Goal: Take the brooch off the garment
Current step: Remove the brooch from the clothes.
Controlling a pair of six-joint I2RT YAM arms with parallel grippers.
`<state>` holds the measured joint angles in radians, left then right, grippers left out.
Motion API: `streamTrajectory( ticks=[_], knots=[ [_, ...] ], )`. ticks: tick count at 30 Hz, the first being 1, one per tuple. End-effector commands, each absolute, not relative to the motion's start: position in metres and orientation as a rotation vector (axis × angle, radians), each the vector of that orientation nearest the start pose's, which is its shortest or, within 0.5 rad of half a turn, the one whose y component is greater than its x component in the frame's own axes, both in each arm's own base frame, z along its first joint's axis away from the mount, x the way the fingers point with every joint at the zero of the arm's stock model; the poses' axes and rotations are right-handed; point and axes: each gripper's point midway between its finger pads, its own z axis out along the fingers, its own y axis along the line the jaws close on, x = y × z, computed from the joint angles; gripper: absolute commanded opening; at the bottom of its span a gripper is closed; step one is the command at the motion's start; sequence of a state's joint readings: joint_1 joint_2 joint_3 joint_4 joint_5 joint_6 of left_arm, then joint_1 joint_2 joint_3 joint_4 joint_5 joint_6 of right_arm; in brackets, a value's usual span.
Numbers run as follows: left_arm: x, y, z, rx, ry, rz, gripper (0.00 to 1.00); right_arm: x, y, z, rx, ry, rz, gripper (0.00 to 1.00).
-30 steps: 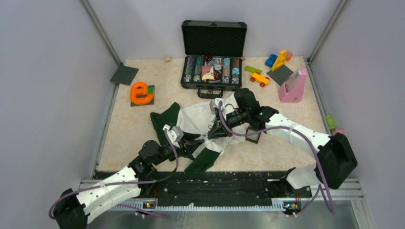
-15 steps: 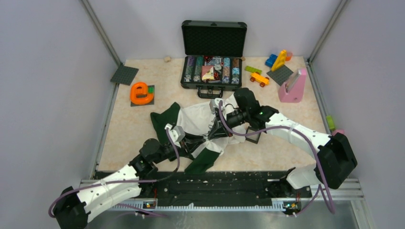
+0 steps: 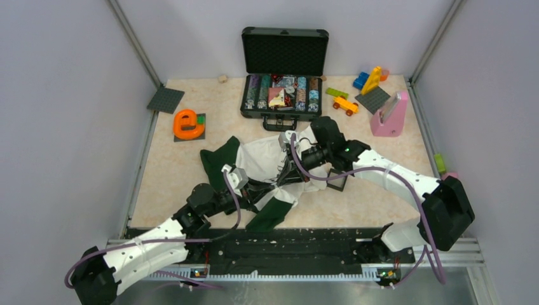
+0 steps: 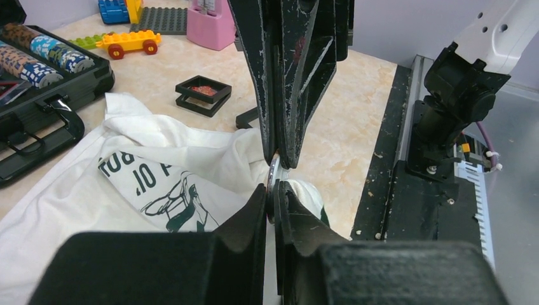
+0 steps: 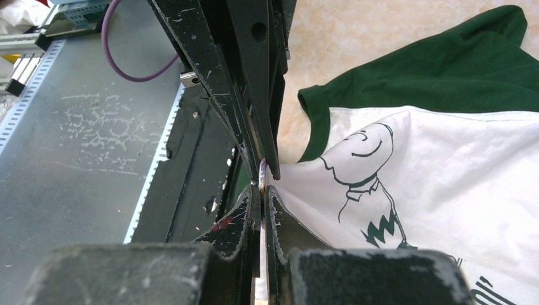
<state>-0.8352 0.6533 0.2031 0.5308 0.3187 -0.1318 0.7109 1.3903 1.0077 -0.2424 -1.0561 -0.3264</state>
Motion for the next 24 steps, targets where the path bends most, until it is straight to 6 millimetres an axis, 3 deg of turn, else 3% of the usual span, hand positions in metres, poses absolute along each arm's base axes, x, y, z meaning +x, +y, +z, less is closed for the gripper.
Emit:
streamTrajectory(
  ticks=[1,2,6,8,9,10,11,15,19,24],
  knots=[
    [0.155,-0.267,0.232,0.788,1.269,-1.025,0.07,0.161,0.34,0.227,-1.575,1.345,1.38,0.0],
    [0.156,-0.267,0.233,0.788,1.268,-1.023,0.01,0.161,0.34,0.227,-1.575,1.347,1.379,0.0],
    [0.157,-0.265,0.232,0.775,1.274,-1.014,0.0,0.163,0.34,0.225,-1.571,1.358,1.368,0.04],
    [0.16,-0.263,0.232,0.75,1.283,-1.005,0.0,0.166,0.341,0.229,-1.55,1.357,1.357,0.29],
    [0.162,-0.261,0.232,0.733,1.289,-0.998,0.0,0.168,0.341,0.232,-1.529,1.352,1.352,0.53],
    [0.165,-0.259,0.232,0.706,1.299,-0.989,0.0,0.171,0.342,0.239,-1.489,1.341,1.353,0.71],
    [0.168,-0.257,0.232,0.683,1.306,-0.985,0.0,0.173,0.34,0.239,-1.446,1.342,1.359,0.76],
    [0.17,-0.251,0.236,0.623,1.297,-0.984,0.0,0.182,0.333,0.257,-1.262,1.304,1.369,0.8],
    [0.174,-0.243,0.246,0.527,1.259,-0.999,0.0,0.191,0.331,0.257,-1.074,1.324,1.377,0.8],
    [0.171,-0.235,0.256,0.435,1.194,-1.045,0.0,0.194,0.327,0.27,-0.834,1.261,1.47,0.73]
  ],
)
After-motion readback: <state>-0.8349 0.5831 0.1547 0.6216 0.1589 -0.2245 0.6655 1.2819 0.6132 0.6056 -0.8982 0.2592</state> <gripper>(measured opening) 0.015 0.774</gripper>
